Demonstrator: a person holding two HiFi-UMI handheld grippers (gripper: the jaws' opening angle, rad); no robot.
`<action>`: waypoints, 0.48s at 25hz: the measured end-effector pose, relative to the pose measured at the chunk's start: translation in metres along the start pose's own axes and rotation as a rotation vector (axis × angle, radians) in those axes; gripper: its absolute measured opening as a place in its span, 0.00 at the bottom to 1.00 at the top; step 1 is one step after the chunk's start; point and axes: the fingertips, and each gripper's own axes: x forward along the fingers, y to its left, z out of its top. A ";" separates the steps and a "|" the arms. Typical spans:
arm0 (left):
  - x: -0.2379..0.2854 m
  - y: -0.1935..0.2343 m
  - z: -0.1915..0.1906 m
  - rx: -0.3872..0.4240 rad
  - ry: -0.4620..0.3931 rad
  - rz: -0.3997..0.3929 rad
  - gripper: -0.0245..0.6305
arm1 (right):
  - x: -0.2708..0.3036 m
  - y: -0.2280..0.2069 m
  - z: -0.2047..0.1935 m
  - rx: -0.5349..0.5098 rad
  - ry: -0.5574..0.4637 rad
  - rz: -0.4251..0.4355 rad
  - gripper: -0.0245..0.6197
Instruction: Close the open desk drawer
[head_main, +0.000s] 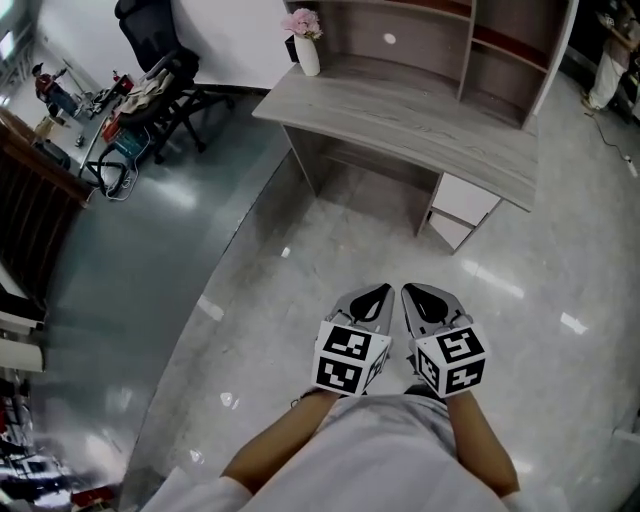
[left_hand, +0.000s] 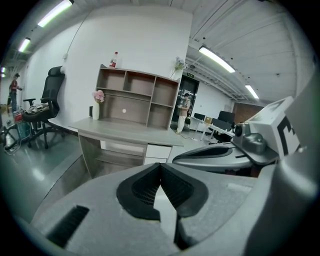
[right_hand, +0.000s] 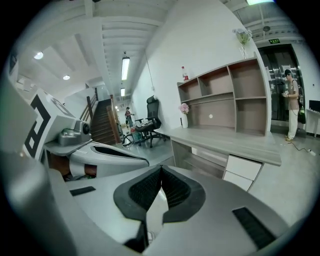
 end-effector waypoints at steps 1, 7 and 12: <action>-0.003 0.011 0.003 0.003 -0.001 -0.010 0.04 | 0.009 0.006 0.005 0.004 -0.001 -0.011 0.04; -0.024 0.070 0.011 0.016 -0.005 -0.066 0.04 | 0.058 0.047 0.031 0.019 -0.013 -0.060 0.04; -0.030 0.102 0.018 0.021 -0.005 -0.097 0.04 | 0.082 0.062 0.039 0.042 -0.008 -0.094 0.04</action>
